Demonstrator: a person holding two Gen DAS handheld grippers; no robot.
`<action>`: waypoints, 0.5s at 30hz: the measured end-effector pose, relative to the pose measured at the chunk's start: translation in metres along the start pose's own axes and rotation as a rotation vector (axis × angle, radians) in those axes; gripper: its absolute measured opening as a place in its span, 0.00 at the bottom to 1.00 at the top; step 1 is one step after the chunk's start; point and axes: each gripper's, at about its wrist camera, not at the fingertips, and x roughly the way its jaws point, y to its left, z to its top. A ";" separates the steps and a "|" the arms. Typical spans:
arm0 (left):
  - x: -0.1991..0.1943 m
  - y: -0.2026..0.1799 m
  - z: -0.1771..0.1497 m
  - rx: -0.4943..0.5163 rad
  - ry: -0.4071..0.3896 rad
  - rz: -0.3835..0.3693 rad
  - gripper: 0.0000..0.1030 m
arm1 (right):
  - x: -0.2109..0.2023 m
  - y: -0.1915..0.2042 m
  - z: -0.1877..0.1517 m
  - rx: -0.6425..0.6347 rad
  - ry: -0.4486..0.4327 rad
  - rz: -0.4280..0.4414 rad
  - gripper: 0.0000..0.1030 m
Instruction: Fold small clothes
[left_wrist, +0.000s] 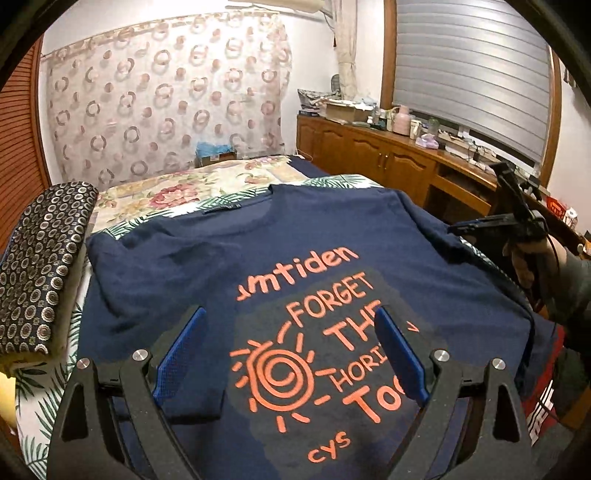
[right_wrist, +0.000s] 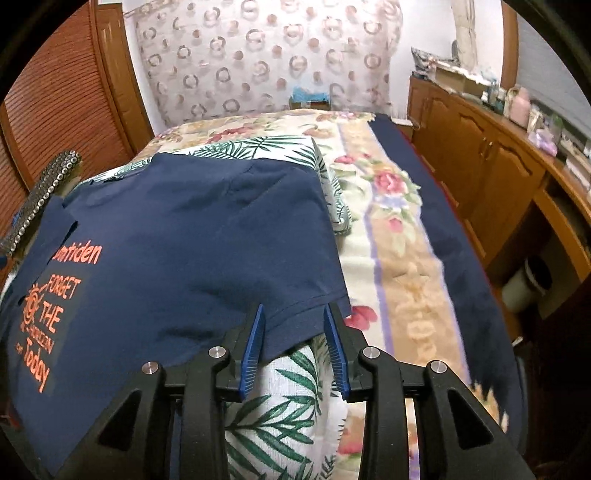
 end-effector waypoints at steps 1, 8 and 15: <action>0.000 -0.001 -0.001 0.002 0.000 -0.001 0.90 | 0.002 -0.002 0.003 0.000 0.000 0.007 0.34; 0.001 -0.008 -0.006 0.011 0.009 -0.003 0.90 | 0.000 -0.011 0.008 -0.003 -0.004 0.017 0.34; -0.004 -0.008 -0.008 0.006 -0.001 0.012 0.90 | -0.008 -0.010 0.008 -0.048 0.000 -0.016 0.24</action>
